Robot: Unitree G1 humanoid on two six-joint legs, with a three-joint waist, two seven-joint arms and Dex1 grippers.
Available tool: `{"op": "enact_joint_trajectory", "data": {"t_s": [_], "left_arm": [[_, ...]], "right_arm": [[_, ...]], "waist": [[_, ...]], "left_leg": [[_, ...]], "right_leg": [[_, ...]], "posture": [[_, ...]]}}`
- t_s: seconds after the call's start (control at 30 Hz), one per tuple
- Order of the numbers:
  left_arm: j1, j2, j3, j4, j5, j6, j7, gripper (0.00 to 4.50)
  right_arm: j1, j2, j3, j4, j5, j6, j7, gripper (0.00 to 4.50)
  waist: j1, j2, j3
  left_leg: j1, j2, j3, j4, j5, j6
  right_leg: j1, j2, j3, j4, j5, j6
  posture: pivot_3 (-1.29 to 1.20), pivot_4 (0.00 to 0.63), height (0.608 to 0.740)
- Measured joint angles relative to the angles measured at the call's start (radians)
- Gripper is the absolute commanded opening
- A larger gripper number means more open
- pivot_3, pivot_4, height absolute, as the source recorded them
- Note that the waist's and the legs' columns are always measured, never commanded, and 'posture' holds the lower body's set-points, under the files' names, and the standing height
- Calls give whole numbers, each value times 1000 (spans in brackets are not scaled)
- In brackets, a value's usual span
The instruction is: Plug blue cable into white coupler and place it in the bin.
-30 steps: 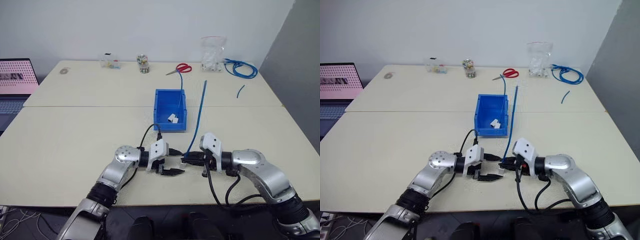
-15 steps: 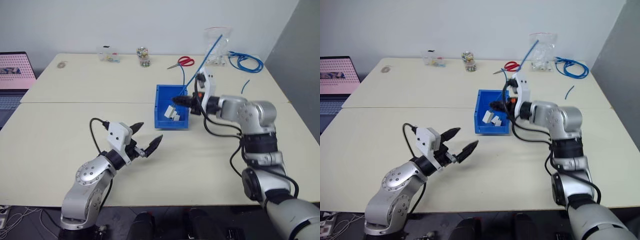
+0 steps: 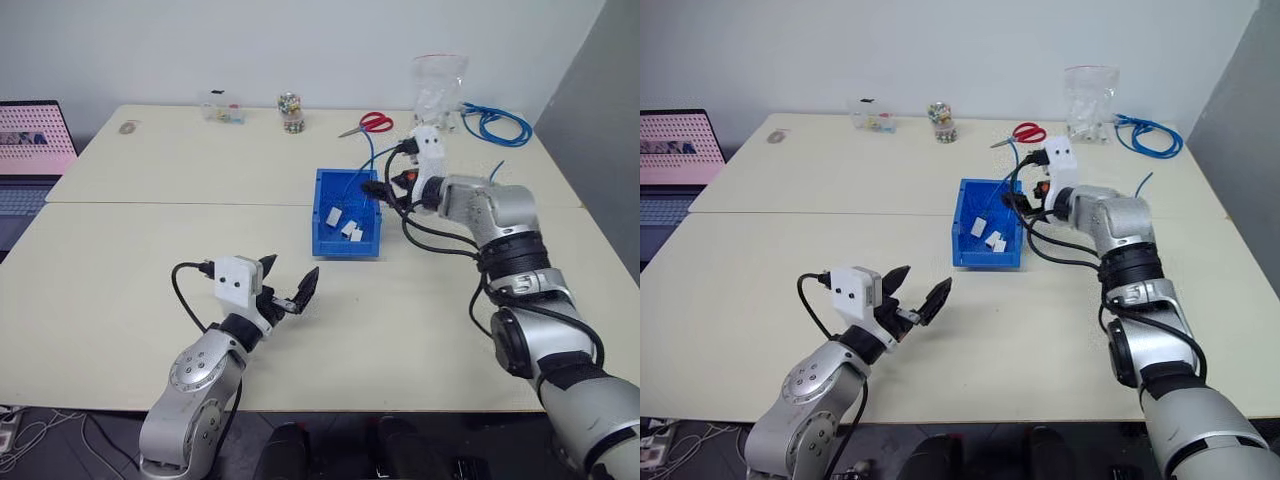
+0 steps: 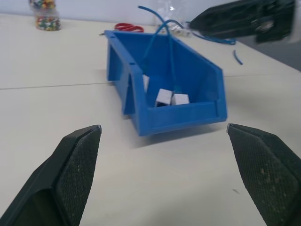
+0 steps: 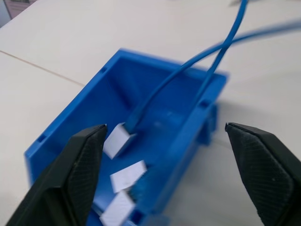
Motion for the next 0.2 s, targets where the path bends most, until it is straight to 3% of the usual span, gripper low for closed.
{"op": "enact_joint_trajectory", "data": {"t_s": [0.07,0.2], "left_arm": [[-22,10,2,26,16,0,14,4500],[-60,11,31,93,24,0,45,4500]], "right_arm": [[117,-67,27,-183,-65,-78,-17,4309],[376,-75,-21,-462,-106,-122,-110,4309]], "waist": [[6,0,0],[5,-1,0]], "left_leg": [[-1,-1,-2,0,0,0],[-1,0,-2,0,0,-1]], "right_leg": [[1,0,-1,-1,-1,2],[1,-2,0,-1,-3,4]], "posture": [[0,150,740],[0,150,740]]}}
